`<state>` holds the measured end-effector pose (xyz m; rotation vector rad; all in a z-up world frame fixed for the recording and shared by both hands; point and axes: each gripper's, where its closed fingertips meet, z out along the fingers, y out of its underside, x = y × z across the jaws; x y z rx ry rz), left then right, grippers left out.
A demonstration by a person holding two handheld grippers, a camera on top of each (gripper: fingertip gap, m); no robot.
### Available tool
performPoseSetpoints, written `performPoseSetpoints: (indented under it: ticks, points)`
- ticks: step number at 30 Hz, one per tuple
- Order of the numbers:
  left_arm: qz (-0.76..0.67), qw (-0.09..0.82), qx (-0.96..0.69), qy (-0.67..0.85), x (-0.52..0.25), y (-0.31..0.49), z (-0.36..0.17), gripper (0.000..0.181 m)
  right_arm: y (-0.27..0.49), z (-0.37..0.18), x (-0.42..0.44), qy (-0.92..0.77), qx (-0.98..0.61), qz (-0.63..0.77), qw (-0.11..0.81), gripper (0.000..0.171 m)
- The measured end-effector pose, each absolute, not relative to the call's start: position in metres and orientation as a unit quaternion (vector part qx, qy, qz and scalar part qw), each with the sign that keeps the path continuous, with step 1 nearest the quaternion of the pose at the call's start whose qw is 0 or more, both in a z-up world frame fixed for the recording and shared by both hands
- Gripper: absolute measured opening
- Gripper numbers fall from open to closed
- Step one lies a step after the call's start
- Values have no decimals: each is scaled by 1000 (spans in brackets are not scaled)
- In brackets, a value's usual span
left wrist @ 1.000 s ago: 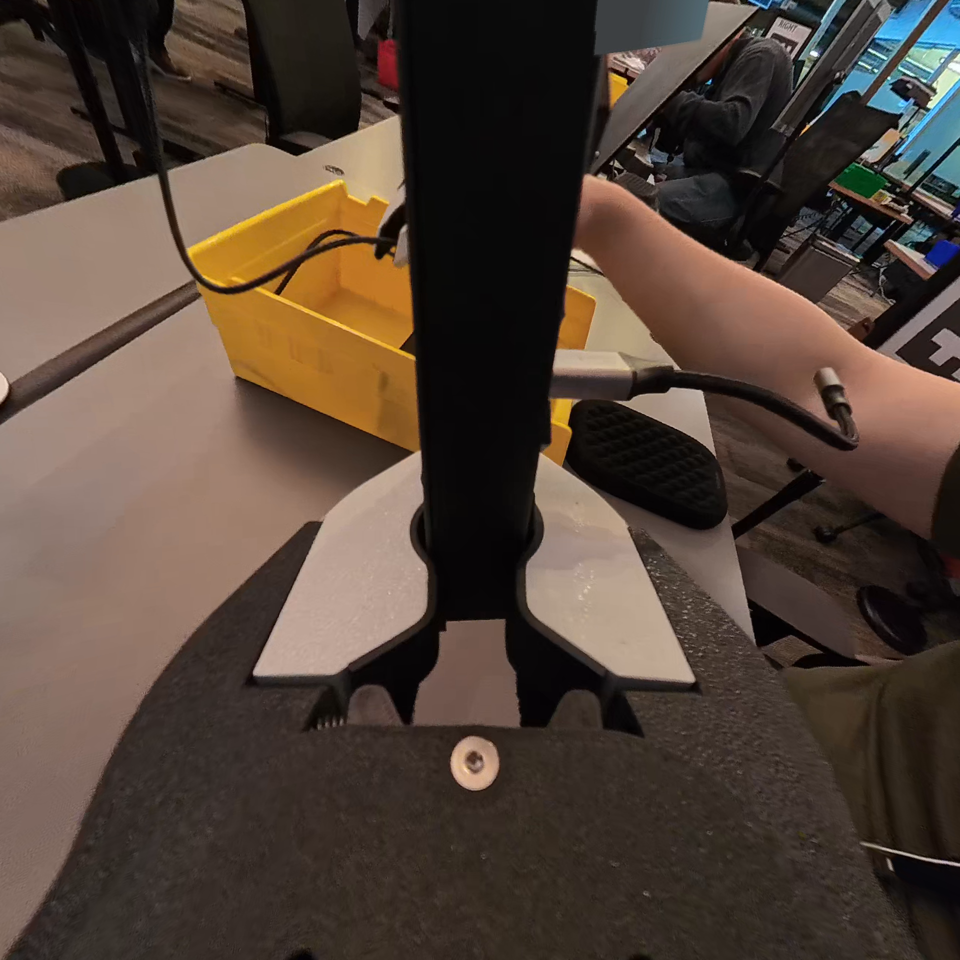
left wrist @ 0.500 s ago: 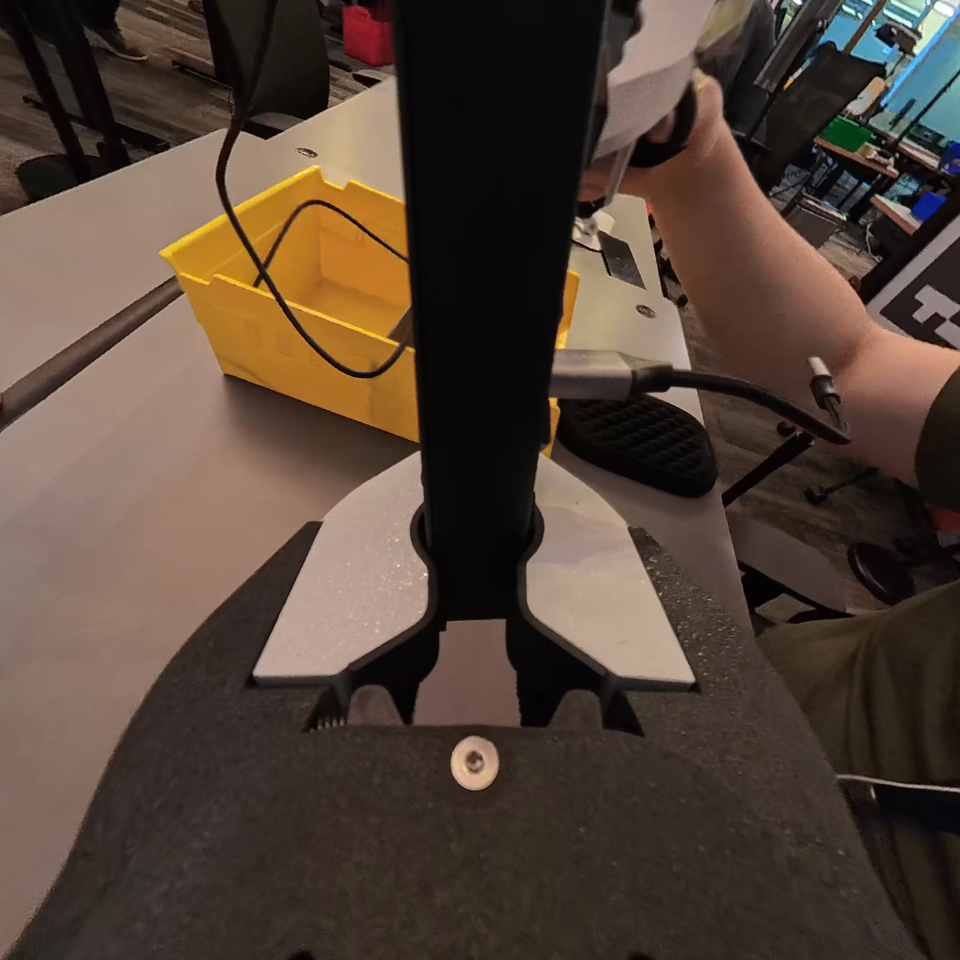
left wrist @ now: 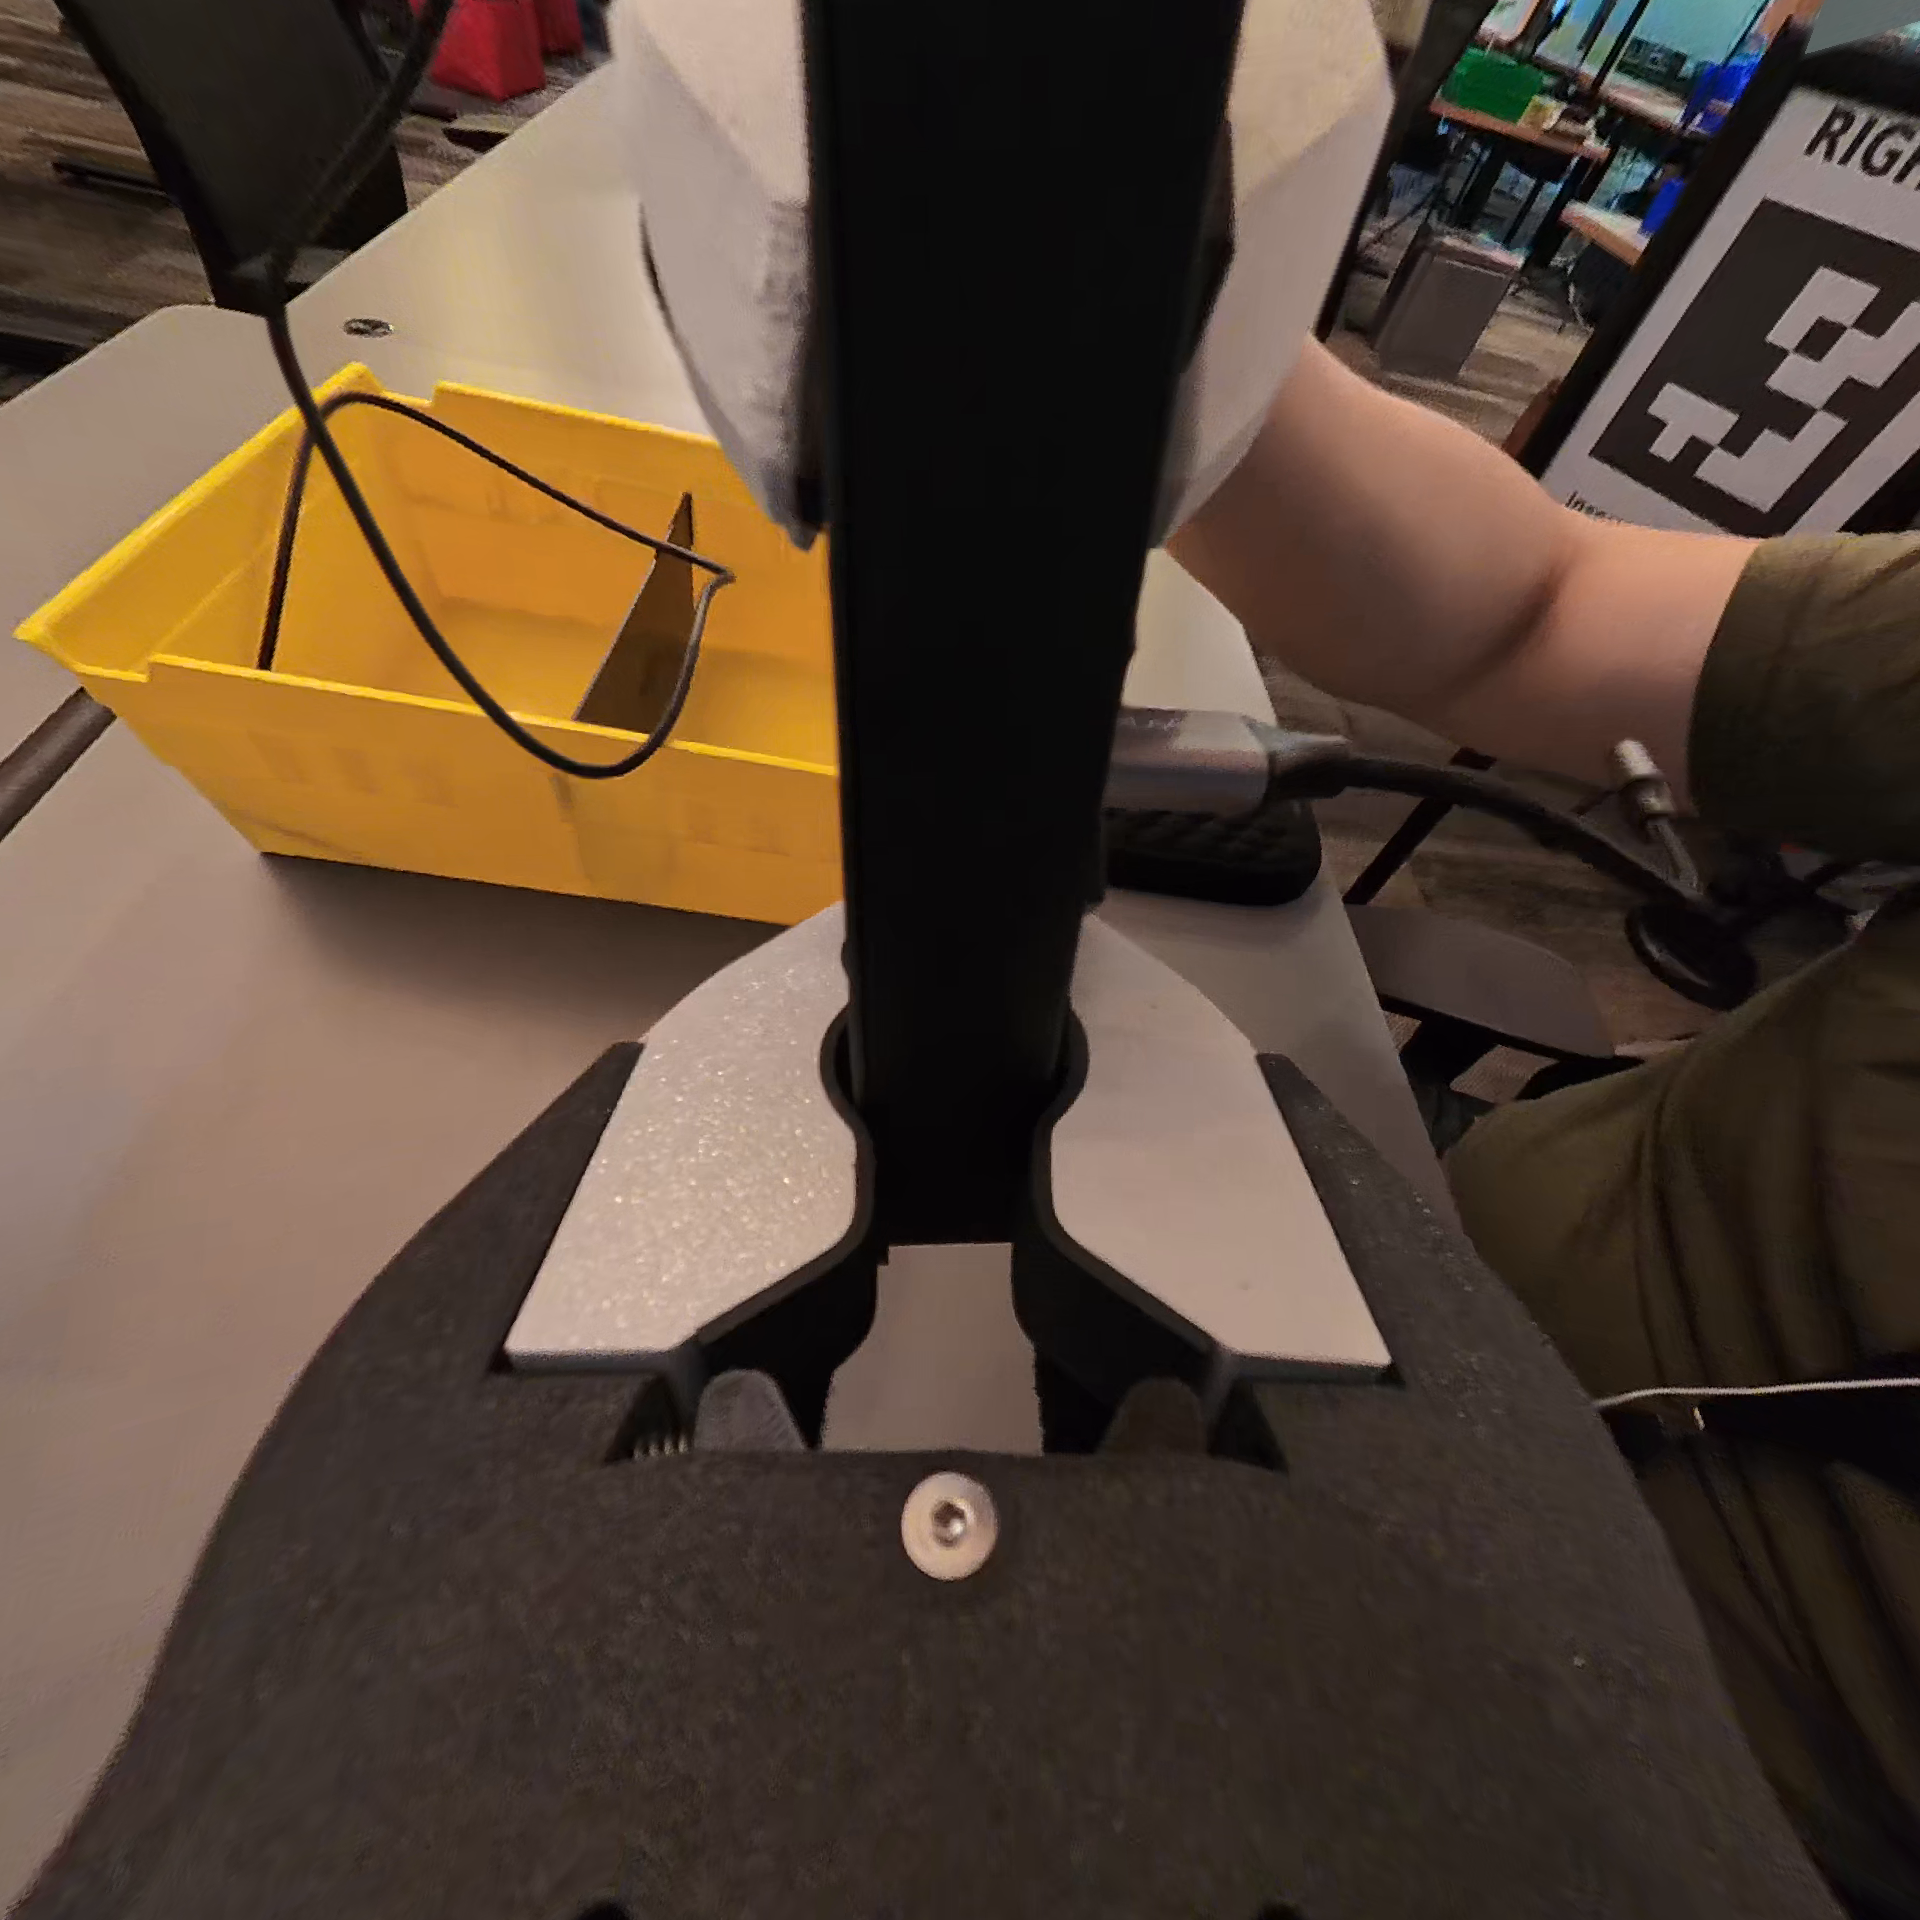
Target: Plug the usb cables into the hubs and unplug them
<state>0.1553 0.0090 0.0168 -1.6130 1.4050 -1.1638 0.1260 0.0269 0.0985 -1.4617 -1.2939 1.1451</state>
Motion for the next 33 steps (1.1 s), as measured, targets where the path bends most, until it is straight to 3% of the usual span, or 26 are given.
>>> performPoseSetpoints:
  ticks: [3, 6, 7, 16, 21, 28, 33]
  points:
    - [-486, 384, -618, 485, 153, 23, 37, 41, 40, 111, 134, -495, -608, 427, 450, 27]
    - [-479, 426, -640, 423, 133, 51, 48, 42, 69, 125, 159, -452, -669, 385, 447, 26]
    - [-478, 426, -649, 411, 126, 57, 48, 35, 84, 130, 173, -423, -695, 366, 451, 26]
    - [-489, 443, -647, 382, 102, 66, 65, 29, 218, 107, 382, -162, -870, 36, 463, 28]
    - [-487, 436, -649, 389, 106, 63, 62, 28, 230, 66, 438, -93, -908, -64, 403, 28]
    - [-485, 423, -654, 397, 112, 61, 56, 26, 223, -1, 429, -104, -957, -67, 263, 30]
    - [-484, 419, -655, 401, 114, 60, 53, 25, 227, -16, 427, -115, -964, -122, 205, 31]
